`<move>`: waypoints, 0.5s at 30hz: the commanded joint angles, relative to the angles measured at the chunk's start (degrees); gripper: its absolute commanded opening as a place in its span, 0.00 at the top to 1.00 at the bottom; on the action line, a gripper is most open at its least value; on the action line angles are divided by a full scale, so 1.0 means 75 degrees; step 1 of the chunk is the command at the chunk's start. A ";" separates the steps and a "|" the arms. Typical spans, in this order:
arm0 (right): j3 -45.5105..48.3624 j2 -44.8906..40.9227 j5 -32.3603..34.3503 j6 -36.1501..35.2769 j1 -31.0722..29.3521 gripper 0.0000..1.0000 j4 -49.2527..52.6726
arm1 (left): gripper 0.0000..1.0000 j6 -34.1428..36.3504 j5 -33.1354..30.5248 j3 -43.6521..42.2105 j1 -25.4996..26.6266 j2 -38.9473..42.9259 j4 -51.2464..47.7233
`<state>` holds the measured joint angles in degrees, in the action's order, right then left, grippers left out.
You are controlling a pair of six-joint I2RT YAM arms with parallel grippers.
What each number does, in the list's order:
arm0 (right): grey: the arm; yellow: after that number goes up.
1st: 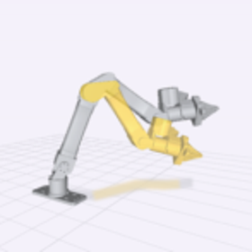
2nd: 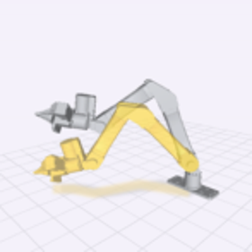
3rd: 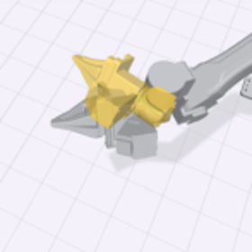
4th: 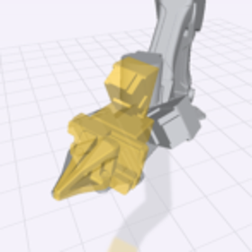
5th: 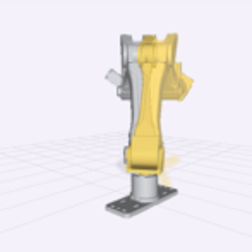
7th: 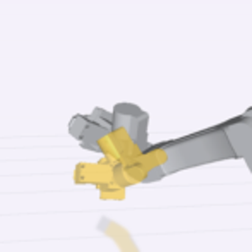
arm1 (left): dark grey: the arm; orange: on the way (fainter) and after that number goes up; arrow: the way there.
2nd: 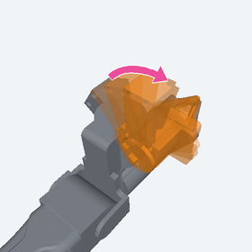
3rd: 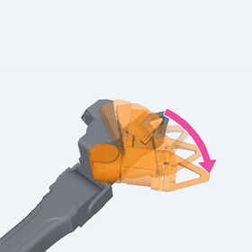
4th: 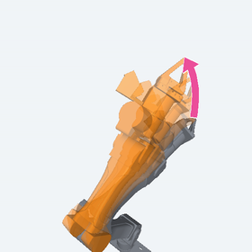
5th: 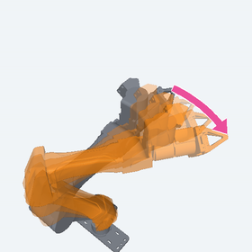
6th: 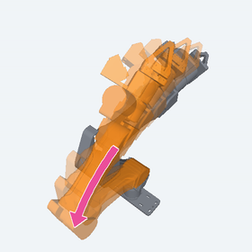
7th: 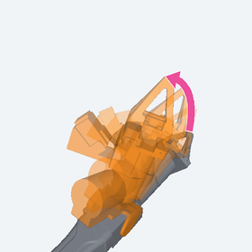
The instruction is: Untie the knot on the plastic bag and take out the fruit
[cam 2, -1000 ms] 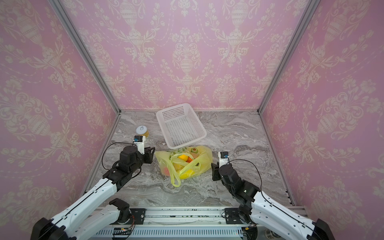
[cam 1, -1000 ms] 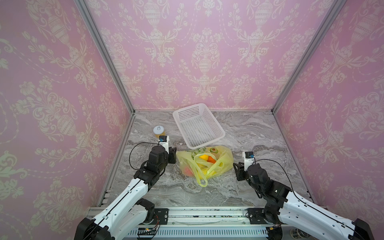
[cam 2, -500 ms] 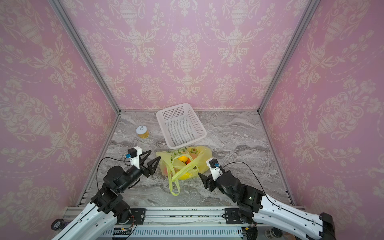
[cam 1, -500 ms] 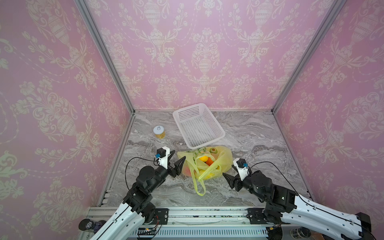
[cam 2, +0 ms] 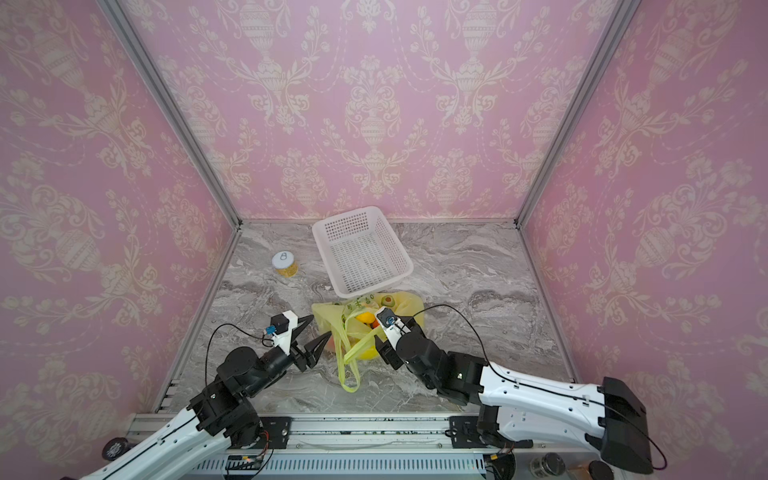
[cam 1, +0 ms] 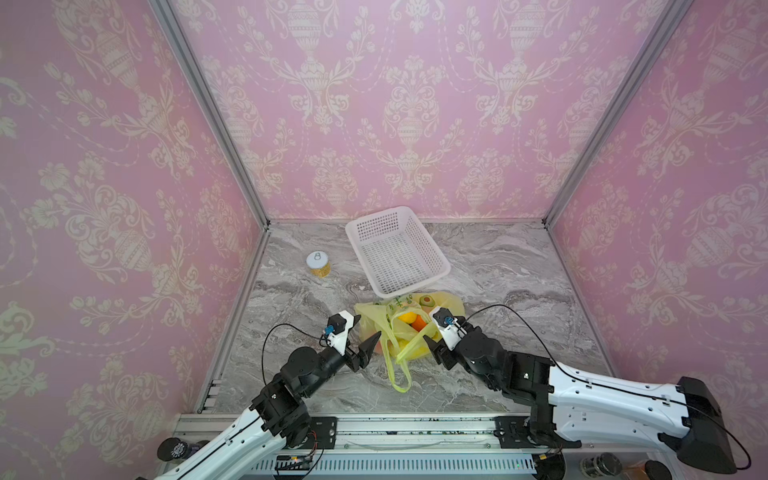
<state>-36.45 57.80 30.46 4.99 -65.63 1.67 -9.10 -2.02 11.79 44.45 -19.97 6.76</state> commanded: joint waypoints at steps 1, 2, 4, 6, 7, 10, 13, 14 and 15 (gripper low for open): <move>-0.0605 0.0456 0.0368 -0.0038 0.0213 0.59 -0.0224 | 0.25 -0.0474 -0.0570 0.0577 0.0100 -0.0050 -0.1196; -0.0708 0.0566 0.0249 0.0099 0.0381 0.72 -0.0182 | 0.25 -0.0669 -0.0648 0.0731 0.0127 -0.0096 -0.1507; -0.0765 0.0620 0.0023 0.0411 0.0793 0.89 -0.0123 | 0.26 -0.0887 -0.0606 0.0910 0.0184 -0.0209 -0.1847; -0.0728 0.0486 -0.0207 0.0807 0.1376 0.98 -0.0046 | 0.26 -0.0989 -0.0477 0.0970 0.0344 -0.0318 -0.1847; -0.0694 0.0395 -0.0335 0.1000 0.1651 1.00 -0.0005 | 0.26 -0.0963 -0.0475 0.0982 0.0434 -0.0354 -0.1789; -0.0574 0.0112 -0.0749 0.1618 0.2661 1.00 0.0177 | 0.25 -0.0706 -0.0648 0.1051 0.0814 -0.0493 -0.1624; -0.0508 0.0046 -0.1297 0.2117 0.3456 1.00 0.0358 | 0.25 -0.0409 -0.0634 0.1110 0.1166 -0.0646 -0.1406; -0.0526 0.0064 -0.1422 0.2238 0.3641 1.00 0.0434 | 0.25 -0.0293 -0.0584 0.1133 0.1295 -0.0707 -0.1313; -0.0547 0.0094 -0.1490 0.2322 0.3799 1.00 0.0524 | 0.24 -0.0174 -0.0564 0.1146 0.1441 -0.0778 -0.1207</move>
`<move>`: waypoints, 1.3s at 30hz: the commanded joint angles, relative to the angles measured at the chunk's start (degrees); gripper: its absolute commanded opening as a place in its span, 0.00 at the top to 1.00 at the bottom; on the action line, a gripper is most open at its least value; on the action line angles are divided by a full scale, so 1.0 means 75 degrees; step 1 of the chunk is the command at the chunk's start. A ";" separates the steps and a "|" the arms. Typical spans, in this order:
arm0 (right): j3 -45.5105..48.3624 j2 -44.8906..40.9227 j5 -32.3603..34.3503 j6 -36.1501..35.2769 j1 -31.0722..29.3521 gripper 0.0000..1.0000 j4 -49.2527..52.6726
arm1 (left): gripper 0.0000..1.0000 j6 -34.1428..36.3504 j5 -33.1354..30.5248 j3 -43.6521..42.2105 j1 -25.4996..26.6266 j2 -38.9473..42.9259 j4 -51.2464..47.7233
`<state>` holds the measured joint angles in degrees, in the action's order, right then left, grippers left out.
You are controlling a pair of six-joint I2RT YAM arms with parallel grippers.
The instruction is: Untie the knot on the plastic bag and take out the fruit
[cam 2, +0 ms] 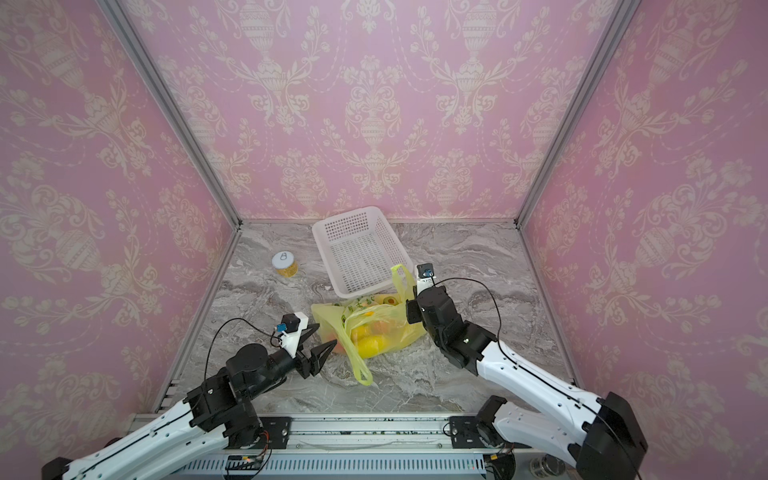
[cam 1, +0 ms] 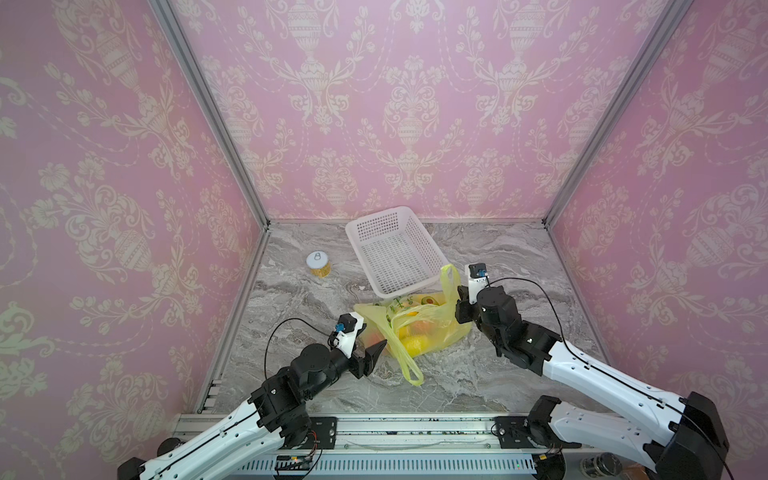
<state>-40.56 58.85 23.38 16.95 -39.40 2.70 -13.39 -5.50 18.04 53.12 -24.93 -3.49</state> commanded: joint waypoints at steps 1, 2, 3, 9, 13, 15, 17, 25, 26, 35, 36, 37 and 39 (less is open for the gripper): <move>-0.0040 -0.0010 -0.0568 0.0798 0.0433 1.00 0.0480 | 0.24 0.0520 -0.0076 0.0325 0.0410 -0.0180 0.0242; -0.0093 0.0037 -0.0611 0.0866 0.0586 1.00 0.0549 | 0.24 0.0662 -0.0060 0.0327 0.0584 -0.0253 0.0352; -0.0141 0.0091 -0.0739 0.0934 0.0772 1.00 0.0592 | 0.23 0.0817 -0.0075 0.0314 0.0784 -0.0335 0.0477; -0.0588 0.0479 -0.1513 0.1091 0.1429 1.00 0.0741 | 0.21 0.1664 -0.0861 0.0351 0.1859 -0.0728 0.0924; -0.0640 0.0446 -0.1651 0.1136 0.1431 1.00 0.0713 | 0.20 0.1782 -0.1504 0.0632 0.1969 -0.1212 0.1043; -0.0584 0.0365 -0.1675 0.1171 0.1433 1.00 0.0689 | 0.18 0.1838 -0.1641 0.0814 0.1969 -0.1528 0.1167; -0.0517 0.0278 -0.1686 0.1208 0.1433 1.00 0.0663 | 0.17 0.1930 -0.1547 0.1022 0.1972 -0.1930 0.1358; -0.0629 0.0283 -0.1549 0.1174 0.1454 1.00 0.0781 | 0.17 0.1939 -0.0966 0.1573 0.1980 -0.3433 0.2058; -0.0696 0.0345 -0.1523 0.1151 0.1494 1.00 0.0791 | 0.18 0.1927 -0.0952 0.1573 0.1970 -0.3497 0.2057; -0.1202 0.1210 -0.2006 0.1174 0.1907 1.00 0.0684 | 0.14 0.2082 -0.0018 0.1304 0.1972 -0.3129 0.2111; -0.1262 0.1293 -0.2025 0.1179 0.1913 1.00 0.0686 | 0.13 0.2111 0.0113 0.1275 0.1970 -0.3090 0.2116; -0.1342 0.1376 -0.2064 0.1174 0.1920 1.00 0.0704 | 0.13 0.2146 0.0255 0.1274 0.1964 -0.3062 0.2117; -0.1473 0.1511 -0.2128 0.1174 0.1930 1.00 0.0716 | 0.12 0.2204 0.0450 0.1274 0.1975 -0.3091 0.2082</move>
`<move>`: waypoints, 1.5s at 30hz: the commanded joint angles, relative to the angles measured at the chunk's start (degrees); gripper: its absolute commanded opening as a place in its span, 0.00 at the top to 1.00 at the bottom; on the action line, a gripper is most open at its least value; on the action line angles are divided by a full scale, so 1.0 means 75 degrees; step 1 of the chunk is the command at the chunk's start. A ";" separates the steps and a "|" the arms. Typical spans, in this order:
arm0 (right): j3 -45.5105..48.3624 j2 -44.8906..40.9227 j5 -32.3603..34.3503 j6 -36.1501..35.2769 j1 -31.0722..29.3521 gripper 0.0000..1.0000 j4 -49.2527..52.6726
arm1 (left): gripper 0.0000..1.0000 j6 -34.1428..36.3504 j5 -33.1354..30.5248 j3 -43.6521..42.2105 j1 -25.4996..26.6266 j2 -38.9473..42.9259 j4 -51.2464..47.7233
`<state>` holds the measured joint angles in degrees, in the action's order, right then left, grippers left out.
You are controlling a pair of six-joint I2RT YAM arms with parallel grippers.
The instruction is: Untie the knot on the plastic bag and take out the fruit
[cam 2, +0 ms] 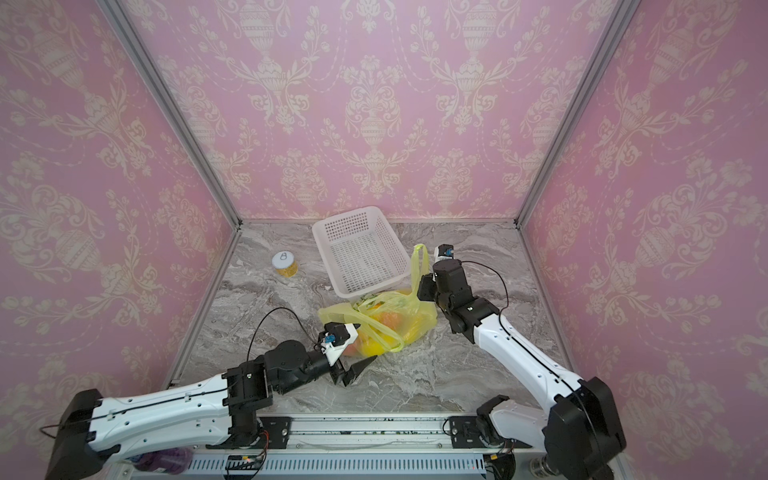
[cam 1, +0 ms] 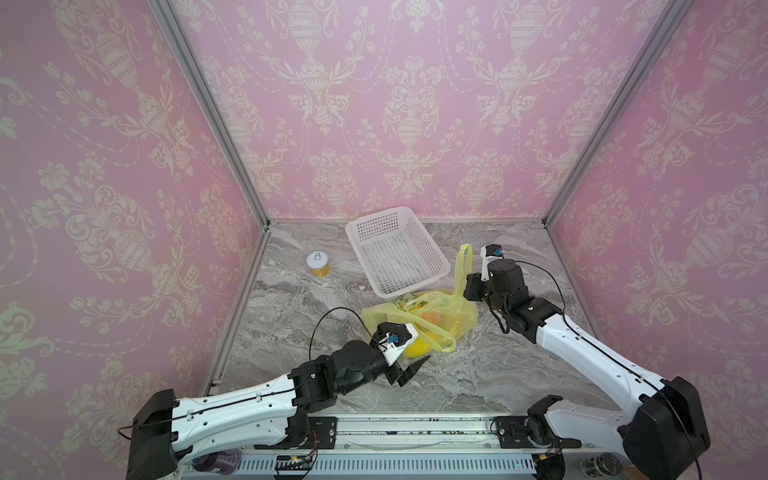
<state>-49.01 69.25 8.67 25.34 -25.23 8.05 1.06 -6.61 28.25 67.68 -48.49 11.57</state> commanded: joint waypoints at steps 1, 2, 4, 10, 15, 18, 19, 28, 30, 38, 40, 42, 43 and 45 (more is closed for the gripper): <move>-0.0404 0.0172 -0.0179 0.0054 0.0047 1.00 0.0026 | 0.12 0.0301 0.0613 -0.0076 0.0036 0.0002 0.0064; -0.0446 0.0199 -0.0203 0.0055 0.0048 1.00 0.0028 | 0.12 0.0314 0.0560 -0.0075 0.0032 -0.0069 0.0093; -0.0493 0.0224 -0.0227 0.0054 0.0046 1.00 0.0036 | 0.12 0.0361 0.0461 -0.0047 0.0033 -0.0258 0.0172; -0.0566 0.0223 -0.0192 0.0046 0.0058 1.00 0.0074 | 0.11 0.0501 0.0520 0.0268 0.0033 -0.1162 0.0303; -0.0660 0.0282 -0.0221 0.0028 0.0058 1.00 0.0131 | 0.11 0.0630 0.0300 0.0583 0.0031 -0.1973 0.0285; -0.0650 0.0260 -0.0250 0.0042 0.0053 1.00 0.0128 | 0.11 0.0718 0.0058 0.0680 0.0029 -0.2344 0.0526; -0.0631 0.0250 -0.0264 0.0054 0.0060 1.00 0.0122 | 0.10 0.0743 -0.0108 0.0686 0.0028 -0.2436 0.0695; -0.0081 -0.0199 -0.0269 0.0234 0.0060 1.00 -0.0094 | 0.69 0.0587 -0.2328 0.1700 -0.0115 -0.3143 0.0780; 0.0102 -0.0415 -0.0062 0.0364 0.0060 1.00 -0.0049 | 0.81 0.0504 -0.2679 0.2012 -0.0242 -0.3102 0.0570; 0.0294 -0.1242 0.0565 0.0975 0.0082 1.00 0.0754 | 0.96 -0.0607 -0.2305 0.2134 -0.1583 -0.1592 -0.0182; 0.0416 -0.1574 0.0587 0.1031 0.0077 1.00 0.0700 | 0.98 -0.0680 -0.2242 0.2169 -0.1811 -0.1160 -0.0431; 0.0576 -0.1891 0.0485 0.1015 0.0087 1.00 0.0446 | 0.98 -0.0680 -0.2274 0.2256 -0.1949 -0.0856 -0.0735; 0.0585 -0.1990 0.0505 0.1102 0.0084 1.00 0.0454 | 0.98 -0.0702 -0.2347 0.2327 -0.2028 -0.0708 -0.0916; 0.0447 -0.2077 0.0497 0.1144 0.0085 1.00 0.0651 | 0.99 -0.0809 -0.2390 0.2479 -0.2251 -0.0498 -0.1294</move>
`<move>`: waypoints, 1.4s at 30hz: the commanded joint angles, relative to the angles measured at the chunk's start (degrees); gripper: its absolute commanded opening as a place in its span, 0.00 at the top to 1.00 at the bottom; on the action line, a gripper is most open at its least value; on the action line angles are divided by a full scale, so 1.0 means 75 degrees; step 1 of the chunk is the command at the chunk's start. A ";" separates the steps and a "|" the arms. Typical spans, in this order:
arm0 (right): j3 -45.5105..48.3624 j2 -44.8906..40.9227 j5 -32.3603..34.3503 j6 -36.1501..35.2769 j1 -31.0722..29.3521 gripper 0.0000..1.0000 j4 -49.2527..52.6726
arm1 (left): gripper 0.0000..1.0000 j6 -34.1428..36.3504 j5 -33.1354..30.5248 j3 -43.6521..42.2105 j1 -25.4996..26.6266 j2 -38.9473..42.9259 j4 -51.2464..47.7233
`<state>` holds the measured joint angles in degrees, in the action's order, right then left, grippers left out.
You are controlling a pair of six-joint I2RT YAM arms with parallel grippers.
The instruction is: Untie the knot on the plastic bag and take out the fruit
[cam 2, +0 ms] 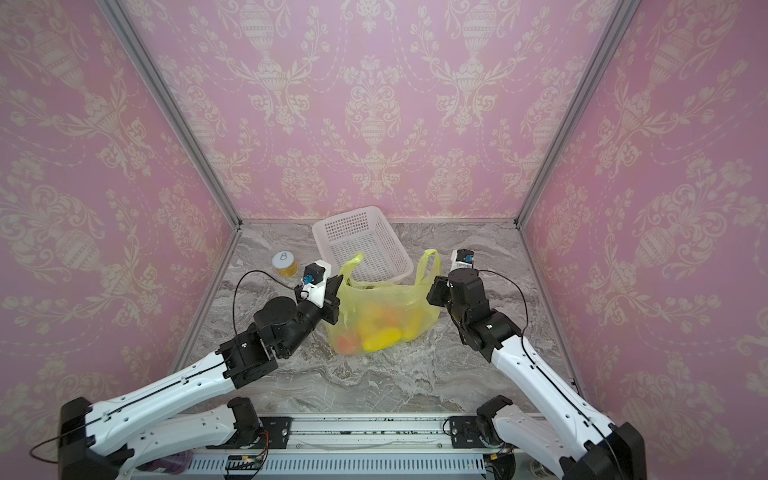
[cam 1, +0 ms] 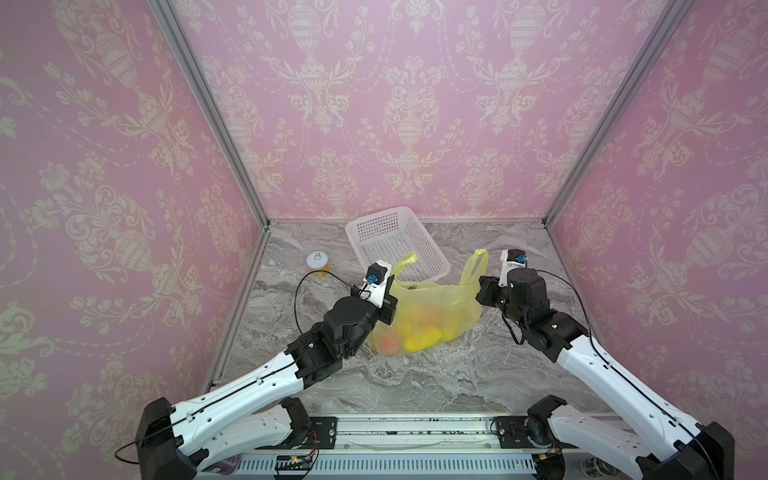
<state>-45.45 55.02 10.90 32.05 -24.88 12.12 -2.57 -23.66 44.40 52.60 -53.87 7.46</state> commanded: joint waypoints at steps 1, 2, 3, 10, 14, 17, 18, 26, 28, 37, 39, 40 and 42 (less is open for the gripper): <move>-0.0115 -0.0183 0.0249 0.0250 0.0037 1.00 0.0197 | 0.99 -0.0435 -0.0058 0.0408 -0.0430 0.0306 -0.0925; -0.0186 -0.0174 0.0276 0.0250 0.0050 1.00 0.0234 | 1.00 -0.0540 0.0061 0.0477 -0.0599 0.0369 -0.1037; -0.0268 -0.0155 0.0217 0.0250 0.0042 1.00 0.0236 | 1.00 -0.0666 0.0222 0.0565 -0.0800 0.0430 -0.1164; -0.1107 0.0012 -0.0370 -0.0077 0.0045 1.00 0.0082 | 1.00 -0.1193 0.1081 0.1547 -0.1718 0.0183 -0.1947; -0.1528 0.0106 -0.0527 -0.0033 0.0038 1.00 0.0238 | 1.00 -0.1163 0.1194 0.2131 -0.1792 0.0045 -0.2346; -0.1307 -0.0053 -0.0562 0.0103 0.0033 1.00 0.0180 | 1.00 -0.1301 0.1508 0.2180 -0.1796 0.0154 -0.2578; -0.1170 -0.0138 -0.0557 0.0149 0.0036 1.00 0.0177 | 1.00 -0.1392 0.1659 0.2115 -0.1795 0.0219 -0.2658; -0.0213 -0.0757 -0.0399 0.0554 0.0037 1.00 0.0373 | 0.69 -0.1593 0.3034 0.1739 -0.1792 0.0376 -0.3241; -0.0060 -0.0927 -0.0328 0.0586 0.0035 1.00 0.0487 | 0.54 -0.1469 0.2883 0.1938 -0.1795 0.0515 -0.3510; 0.0375 -0.1764 -0.0580 0.0731 0.0030 1.00 0.0965 | 0.33 -0.0498 0.1147 0.3307 -0.1797 0.0684 -0.3995; 0.0513 -0.1902 -0.0731 0.0772 0.0025 1.00 0.0900 | 0.31 -0.0291 0.1038 0.3748 -0.1822 0.0091 -0.4081; 0.0560 -0.1933 -0.0789 0.0789 0.0017 1.00 0.0891 | 0.30 -0.0219 0.1153 0.4025 -0.1851 -0.0313 -0.4168; 0.0588 -0.1892 -0.0833 0.0800 0.0025 1.00 0.0923 | 0.28 -0.0128 0.1491 0.4570 -0.1925 -0.1124 -0.4357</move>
<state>-42.02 40.95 6.07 36.69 -24.86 18.63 -7.18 -12.08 75.64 39.03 -54.30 -21.12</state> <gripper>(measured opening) 0.052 0.711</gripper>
